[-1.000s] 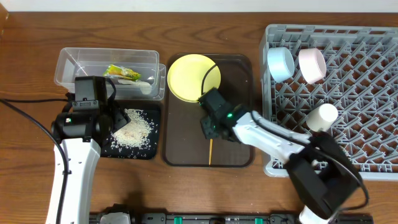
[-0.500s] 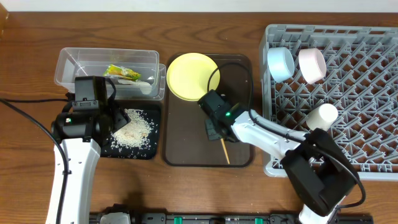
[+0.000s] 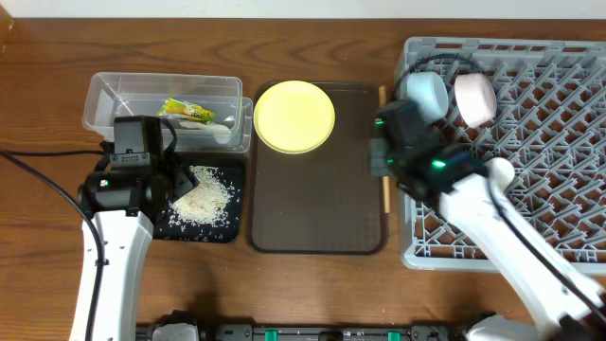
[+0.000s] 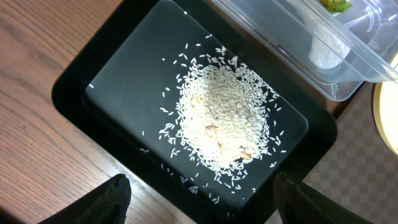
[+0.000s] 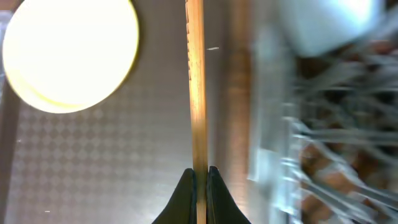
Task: Sort waste into correct bins and load items into the dishwasher rack
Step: 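Carry the second chopstick to the rack's left edge and release it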
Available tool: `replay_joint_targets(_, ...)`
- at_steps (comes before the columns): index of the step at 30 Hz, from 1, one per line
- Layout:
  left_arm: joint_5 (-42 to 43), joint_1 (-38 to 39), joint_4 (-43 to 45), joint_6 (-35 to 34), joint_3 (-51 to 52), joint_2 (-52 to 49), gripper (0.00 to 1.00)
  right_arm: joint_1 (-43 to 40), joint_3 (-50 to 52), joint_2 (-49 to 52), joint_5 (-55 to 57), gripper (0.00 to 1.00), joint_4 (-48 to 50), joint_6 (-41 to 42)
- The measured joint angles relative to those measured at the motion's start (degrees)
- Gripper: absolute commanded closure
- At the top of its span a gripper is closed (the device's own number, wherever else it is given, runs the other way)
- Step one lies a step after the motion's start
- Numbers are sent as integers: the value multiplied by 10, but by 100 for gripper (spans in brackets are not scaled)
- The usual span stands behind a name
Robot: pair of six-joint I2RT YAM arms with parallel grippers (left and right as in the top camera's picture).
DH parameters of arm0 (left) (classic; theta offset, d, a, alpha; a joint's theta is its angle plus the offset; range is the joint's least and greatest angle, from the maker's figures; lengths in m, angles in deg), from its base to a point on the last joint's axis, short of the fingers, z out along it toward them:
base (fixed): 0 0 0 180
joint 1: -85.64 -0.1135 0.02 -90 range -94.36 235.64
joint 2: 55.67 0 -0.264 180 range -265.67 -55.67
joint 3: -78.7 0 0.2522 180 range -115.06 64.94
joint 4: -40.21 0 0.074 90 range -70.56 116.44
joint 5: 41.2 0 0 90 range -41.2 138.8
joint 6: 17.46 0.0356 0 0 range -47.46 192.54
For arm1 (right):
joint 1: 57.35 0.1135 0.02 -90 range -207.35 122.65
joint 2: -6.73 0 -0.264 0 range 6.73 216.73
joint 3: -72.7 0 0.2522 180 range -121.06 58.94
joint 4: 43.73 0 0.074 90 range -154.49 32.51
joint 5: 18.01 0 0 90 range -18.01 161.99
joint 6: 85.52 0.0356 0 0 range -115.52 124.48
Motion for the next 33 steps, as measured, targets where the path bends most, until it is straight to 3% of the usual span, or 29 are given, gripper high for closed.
replay_joint_targets(7,0,0,0,0,0,0,24,-62,1,-17,40,99,-97,-30)
replay_joint_targets(14,0,0,0,0,0,0,24,-82,16,17,50,94,-92,-40)
replay_joint_targets(20,0,0,0,0,0,0,24,-82,21,40,51,66,-62,-50)
replay_joint_targets(28,0,0,0,0,0,0,23,-82,21,40,50,62,4,-62)
replay_joint_targets(33,0,0,1,0,0,0,23,-83,22,40,-7,59,124,-83)
